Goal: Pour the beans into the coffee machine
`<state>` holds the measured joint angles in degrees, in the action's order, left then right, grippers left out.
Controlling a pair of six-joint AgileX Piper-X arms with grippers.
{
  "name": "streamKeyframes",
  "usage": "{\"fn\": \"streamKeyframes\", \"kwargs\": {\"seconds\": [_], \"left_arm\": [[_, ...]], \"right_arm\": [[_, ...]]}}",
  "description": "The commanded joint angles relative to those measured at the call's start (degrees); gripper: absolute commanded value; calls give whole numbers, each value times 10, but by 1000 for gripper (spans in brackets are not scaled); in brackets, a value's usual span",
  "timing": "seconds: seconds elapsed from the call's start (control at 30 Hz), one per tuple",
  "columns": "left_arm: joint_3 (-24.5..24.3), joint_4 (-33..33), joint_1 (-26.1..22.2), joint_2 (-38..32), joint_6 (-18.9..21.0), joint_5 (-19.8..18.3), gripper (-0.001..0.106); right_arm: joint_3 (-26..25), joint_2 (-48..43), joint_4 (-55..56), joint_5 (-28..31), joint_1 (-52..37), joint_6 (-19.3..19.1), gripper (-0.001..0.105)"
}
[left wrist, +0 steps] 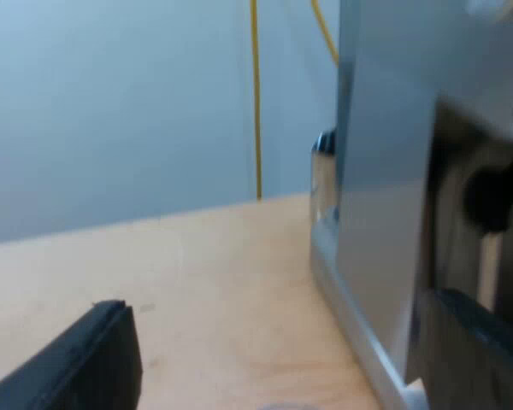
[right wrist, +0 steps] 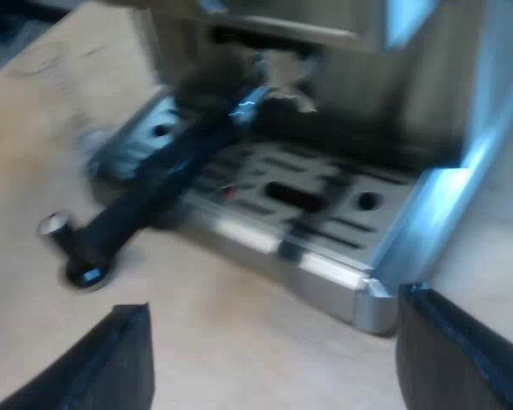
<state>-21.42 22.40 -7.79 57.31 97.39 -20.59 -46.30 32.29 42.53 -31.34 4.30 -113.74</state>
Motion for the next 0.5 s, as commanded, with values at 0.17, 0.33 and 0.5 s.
{"fn": "streamKeyframes", "kwargs": {"seconds": [0.17, 0.33, 0.5], "left_arm": [[-33, -133, 0, -110, 7, 7, 69], [-67, -206, 0, -149, 7, 7, 69], [-101, -279, 0, -181, 7, 15, 69]], "right_arm": [[-16, 11, -68, 91, 0, 58, 62], [-51, 57, -68, 149, 0, 60, 62], [-82, 102, -68, 194, 0, 60, 62]]}}
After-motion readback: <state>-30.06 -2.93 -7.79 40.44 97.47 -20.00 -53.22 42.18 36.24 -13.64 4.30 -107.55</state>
